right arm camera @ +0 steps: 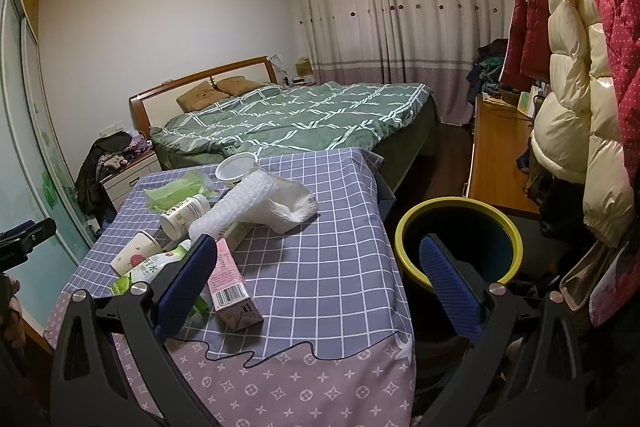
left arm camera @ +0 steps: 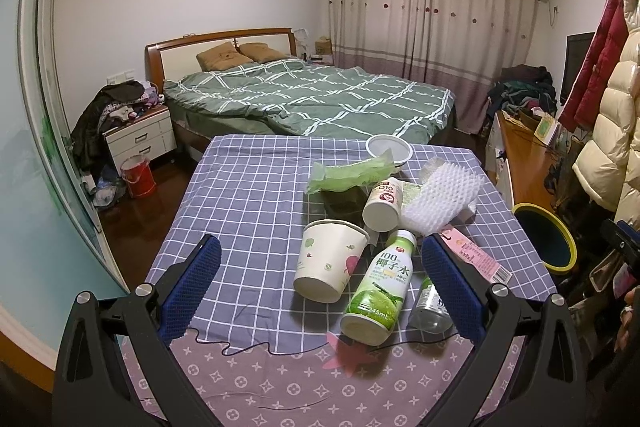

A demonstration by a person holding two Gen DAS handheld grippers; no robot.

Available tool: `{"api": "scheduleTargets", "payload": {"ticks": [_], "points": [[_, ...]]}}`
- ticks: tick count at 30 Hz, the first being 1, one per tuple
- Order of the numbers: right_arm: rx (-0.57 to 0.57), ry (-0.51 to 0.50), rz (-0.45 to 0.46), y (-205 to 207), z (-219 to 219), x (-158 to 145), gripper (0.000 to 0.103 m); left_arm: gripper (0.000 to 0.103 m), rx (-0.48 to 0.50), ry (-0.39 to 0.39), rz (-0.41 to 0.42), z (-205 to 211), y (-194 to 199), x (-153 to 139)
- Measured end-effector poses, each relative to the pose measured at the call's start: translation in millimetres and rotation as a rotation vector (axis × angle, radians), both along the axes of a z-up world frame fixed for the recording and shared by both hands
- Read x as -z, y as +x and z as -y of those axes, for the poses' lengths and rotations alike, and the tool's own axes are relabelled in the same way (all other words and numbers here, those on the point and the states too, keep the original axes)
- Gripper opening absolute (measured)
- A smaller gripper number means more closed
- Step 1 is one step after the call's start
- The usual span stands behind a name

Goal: Collect trash

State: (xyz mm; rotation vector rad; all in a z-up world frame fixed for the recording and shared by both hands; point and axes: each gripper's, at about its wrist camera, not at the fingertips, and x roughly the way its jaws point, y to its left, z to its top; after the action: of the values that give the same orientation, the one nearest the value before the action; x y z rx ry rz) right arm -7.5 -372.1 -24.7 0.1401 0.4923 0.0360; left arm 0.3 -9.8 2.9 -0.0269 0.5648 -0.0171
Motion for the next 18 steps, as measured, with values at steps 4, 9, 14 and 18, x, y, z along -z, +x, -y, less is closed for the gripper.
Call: {"api": "scheduleTargets", "payload": {"ticks": [4,9,14,18], "points": [[0.0,0.0,0.0,0.4,-0.1,0.4,0.097,0.099,-0.002,0.002,0.0,0.3,0.4,0.3],[0.001,0.002,-0.002,1.6,-0.1,2.0,0.097,0.099,0.001,0.002,-0.001,1.6,-0.6,-0.1],[0.0,0.003,-0.001,1.4,0.0,1.8,0.097,0.099,0.001,0.002,-0.003,1.6,-0.6,0.2],[0.001,0.003,-0.001,1.2,0.3,1.1,0.097,0.099,0.001,0.003,-0.003,2.3,0.1,1.3]]}}
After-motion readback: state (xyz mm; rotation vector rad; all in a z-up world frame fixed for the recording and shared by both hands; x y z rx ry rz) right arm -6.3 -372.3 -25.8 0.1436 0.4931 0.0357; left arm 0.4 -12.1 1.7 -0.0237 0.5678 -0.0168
